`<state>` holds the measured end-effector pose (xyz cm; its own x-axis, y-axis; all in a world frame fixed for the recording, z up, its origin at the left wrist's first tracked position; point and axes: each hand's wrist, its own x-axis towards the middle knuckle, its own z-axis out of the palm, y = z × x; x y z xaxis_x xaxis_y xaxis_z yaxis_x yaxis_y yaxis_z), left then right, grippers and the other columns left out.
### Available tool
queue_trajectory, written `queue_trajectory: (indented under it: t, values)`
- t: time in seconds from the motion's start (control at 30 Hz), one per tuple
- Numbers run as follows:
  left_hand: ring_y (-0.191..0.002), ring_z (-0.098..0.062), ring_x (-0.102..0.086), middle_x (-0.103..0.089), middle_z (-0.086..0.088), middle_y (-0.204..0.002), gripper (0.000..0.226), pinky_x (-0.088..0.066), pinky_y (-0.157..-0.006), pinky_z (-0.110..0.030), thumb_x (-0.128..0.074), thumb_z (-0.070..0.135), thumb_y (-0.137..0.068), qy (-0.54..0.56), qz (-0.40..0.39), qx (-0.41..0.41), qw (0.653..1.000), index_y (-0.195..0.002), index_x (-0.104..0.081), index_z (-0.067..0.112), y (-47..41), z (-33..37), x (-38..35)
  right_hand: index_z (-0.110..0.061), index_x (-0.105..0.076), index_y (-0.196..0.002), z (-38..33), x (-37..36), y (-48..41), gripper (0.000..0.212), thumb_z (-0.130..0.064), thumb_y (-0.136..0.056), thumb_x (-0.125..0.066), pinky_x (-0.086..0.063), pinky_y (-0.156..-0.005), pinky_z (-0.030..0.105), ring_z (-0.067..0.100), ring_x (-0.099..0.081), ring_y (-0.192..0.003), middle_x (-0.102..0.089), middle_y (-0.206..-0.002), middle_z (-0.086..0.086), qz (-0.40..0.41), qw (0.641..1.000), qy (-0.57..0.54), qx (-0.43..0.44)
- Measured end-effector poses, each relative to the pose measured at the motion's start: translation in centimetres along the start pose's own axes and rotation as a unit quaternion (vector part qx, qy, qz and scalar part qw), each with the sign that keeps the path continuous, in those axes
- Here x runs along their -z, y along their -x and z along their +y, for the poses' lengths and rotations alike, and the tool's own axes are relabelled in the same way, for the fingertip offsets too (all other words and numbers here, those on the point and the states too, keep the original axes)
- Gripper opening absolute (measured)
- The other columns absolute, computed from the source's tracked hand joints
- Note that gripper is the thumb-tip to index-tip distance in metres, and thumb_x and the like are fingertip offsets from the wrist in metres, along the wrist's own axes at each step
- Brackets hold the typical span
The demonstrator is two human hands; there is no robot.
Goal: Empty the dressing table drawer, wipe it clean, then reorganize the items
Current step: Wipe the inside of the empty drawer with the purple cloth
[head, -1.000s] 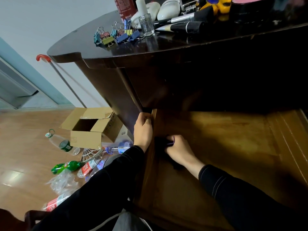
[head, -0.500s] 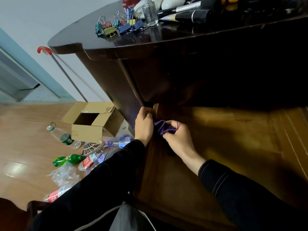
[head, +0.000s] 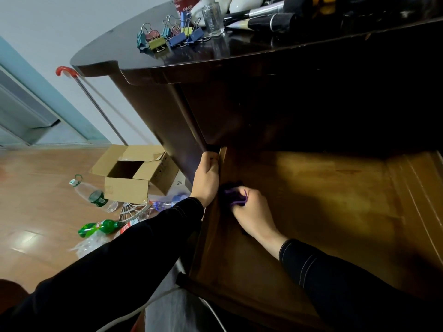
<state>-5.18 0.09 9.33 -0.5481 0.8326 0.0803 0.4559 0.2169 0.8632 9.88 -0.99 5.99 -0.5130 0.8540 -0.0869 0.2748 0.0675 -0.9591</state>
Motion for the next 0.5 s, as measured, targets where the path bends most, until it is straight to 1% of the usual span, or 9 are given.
queue_trajectory:
  t: [0.03, 0.1, 0.13, 0.2, 0.23, 0.3, 0.37, 0.43, 0.5]
  values:
    - [-0.086, -0.021, -0.052, -0.059, -0.004, -0.093, 0.019, -0.046, -0.084, -0.04, -0.037, 0.011, -0.105, -0.001, 0.003, 0.005, 1.0, -0.11, -0.055, 0.013, 0.0, 0.0, 0.0, -0.03, -0.073, -0.103, 0.3, 0.3, -0.1, 0.033, -0.003, -0.088, -0.063, -0.061, -0.075, 0.043, 0.011, -0.07, -0.082, -0.073, -0.091, -0.009, -0.03, 0.999, 0.015, -0.029]
    - [-0.088, -0.026, -0.055, -0.061, -0.008, -0.096, 0.019, -0.048, -0.085, -0.043, -0.037, 0.012, -0.105, -0.005, 0.007, 0.007, 1.0, -0.112, -0.055, 0.013, 0.1, -0.1, -0.1, -0.028, -0.075, -0.101, 0.3, 1.0, -0.7, 0.027, -0.006, -0.088, -0.064, -0.061, -0.074, 0.045, 0.015, -0.07, -0.08, -0.074, -0.088, -0.007, -0.058, 0.997, 0.03, -0.051]
    - [-0.088, -0.027, -0.055, -0.061, -0.009, -0.096, 0.019, -0.049, -0.085, -0.044, -0.038, 0.012, -0.105, -0.004, 0.01, 0.005, 1.0, -0.111, -0.056, 0.012, 0.1, 0.0, -0.1, -0.03, -0.075, -0.102, 0.0, 1.1, -0.9, 0.027, -0.009, -0.088, -0.065, -0.062, -0.072, 0.042, 0.013, -0.07, -0.079, -0.074, -0.087, -0.009, -0.043, 0.998, 0.027, -0.037]
    - [-0.085, -0.023, -0.052, -0.059, -0.009, -0.093, 0.018, -0.047, -0.081, -0.041, -0.039, 0.008, -0.104, 0.004, 0.013, -0.005, 1.0, -0.109, -0.056, 0.011, 0.1, 0.1, -0.1, -0.032, -0.073, -0.107, -0.7, 0.6, -0.9, 0.028, -0.015, -0.086, -0.065, -0.061, -0.066, 0.032, 0.005, -0.068, -0.079, -0.073, -0.089, -0.014, 0.015, 1.0, 0.013, 0.008]
    - [-0.084, -0.021, -0.051, -0.058, -0.009, -0.093, 0.018, -0.046, -0.079, -0.038, -0.039, 0.007, -0.104, 0.01, 0.013, -0.009, 1.0, -0.109, -0.055, 0.01, 0.1, 0.2, -0.2, -0.031, -0.072, -0.11, -0.8, 0.1, -0.7, 0.029, -0.016, -0.085, -0.065, -0.06, -0.066, 0.028, 0.003, -0.067, -0.081, -0.072, -0.092, -0.014, 0.037, 0.999, 0.011, 0.028]
    - [-0.085, -0.02, -0.05, -0.058, -0.007, -0.092, 0.018, -0.043, -0.078, -0.035, -0.039, 0.007, -0.104, 0.013, 0.014, -0.007, 1.0, -0.108, -0.055, 0.013, 0.1, 0.3, -0.3, -0.028, -0.071, -0.11, -0.5, -0.5, 0.1, 0.029, -0.012, -0.086, -0.064, -0.059, -0.07, 0.028, 0.006, -0.066, -0.086, -0.07, -0.096, -0.011, 0.031, 0.998, 0.029, 0.044]
    - [-0.083, -0.017, -0.049, -0.057, -0.002, -0.089, 0.018, -0.042, -0.075, -0.032, -0.039, 0.009, -0.104, 0.006, 0.018, -0.005, 1.0, -0.107, -0.055, 0.016, 0.0, 0.2, -0.3, -0.027, -0.071, -0.098, 0.1, -0.1, 0.2, 0.025, -0.006, -0.087, -0.063, -0.059, -0.069, 0.034, 0.014, -0.068, -0.082, -0.071, -0.091, -0.006, -0.022, 0.998, 0.051, 0.007]
    - [-0.082, -0.016, -0.049, -0.056, 0.001, -0.087, 0.019, -0.042, -0.074, -0.032, -0.038, 0.01, -0.105, -0.001, 0.018, -0.007, 1.0, -0.108, -0.055, 0.017, 0.1, 0.1, -0.2, -0.025, -0.068, -0.081, 0.2, 0.7, -0.3, 0.021, -0.005, -0.086, -0.063, -0.054, -0.059, 0.037, 0.018, -0.068, -0.072, -0.07, -0.078, -0.003, -0.064, 0.995, 0.07, -0.034]
    - [-0.085, -0.019, -0.051, -0.058, -0.002, -0.091, 0.019, -0.045, -0.078, -0.035, -0.037, 0.01, -0.105, 0.001, 0.013, -0.005, 1.0, -0.109, -0.055, 0.016, 0.1, 0.1, -0.2, -0.026, -0.066, -0.076, -0.3, 1.1, -0.9, 0.018, -0.01, -0.086, -0.065, -0.045, -0.048, 0.03, 0.011, -0.063, -0.059, -0.067, -0.068, -0.007, -0.04, 0.997, 0.055, -0.019]
